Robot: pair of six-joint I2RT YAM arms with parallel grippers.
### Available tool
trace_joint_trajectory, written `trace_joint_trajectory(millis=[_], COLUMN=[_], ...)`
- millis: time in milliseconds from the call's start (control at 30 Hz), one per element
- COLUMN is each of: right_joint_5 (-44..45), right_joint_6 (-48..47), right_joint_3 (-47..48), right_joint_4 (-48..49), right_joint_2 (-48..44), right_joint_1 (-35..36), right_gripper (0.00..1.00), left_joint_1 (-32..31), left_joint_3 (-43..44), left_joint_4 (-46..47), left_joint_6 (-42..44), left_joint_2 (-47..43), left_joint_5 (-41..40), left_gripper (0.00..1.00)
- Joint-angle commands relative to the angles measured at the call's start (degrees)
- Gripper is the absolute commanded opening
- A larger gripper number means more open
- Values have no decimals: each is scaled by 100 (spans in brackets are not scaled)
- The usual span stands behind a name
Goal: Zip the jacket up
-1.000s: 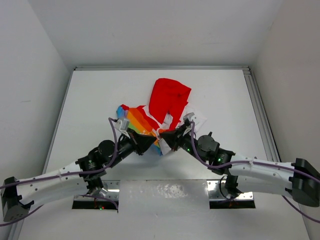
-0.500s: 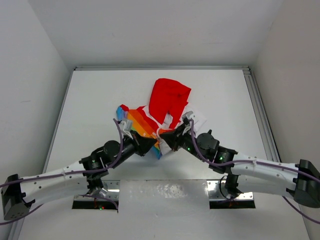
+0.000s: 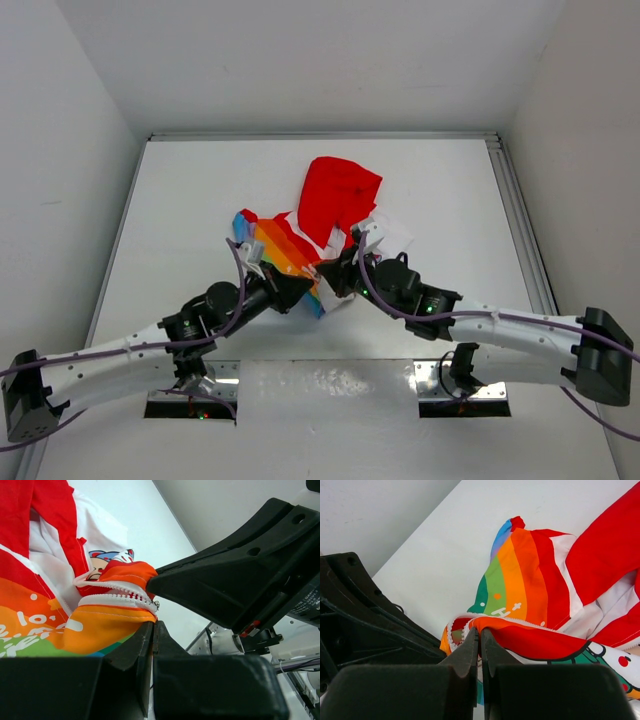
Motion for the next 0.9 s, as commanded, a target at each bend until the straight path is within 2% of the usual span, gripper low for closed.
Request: trace_joint_trajectory(millis=[0,467,867], right_joint_5=[297,104,210], right_joint_6=[12,433,750], right_joint_3=[328,521,829], right_joint_4=[231,-761,-1773], right_joint_2=[-94,-296,-147], right_joint_1=[-40,-40,-40], right_gripper=[0,0,0], left_joint_1=[-16,-7,-7], left_joint_3=[77,-27,-256], left_joint_4=[-23,-129,293], left_joint_6=[7,-89,-379], left_joint_2=[64,302,618], left_joint_5=[503,310,942], left_gripper=[0,0,0])
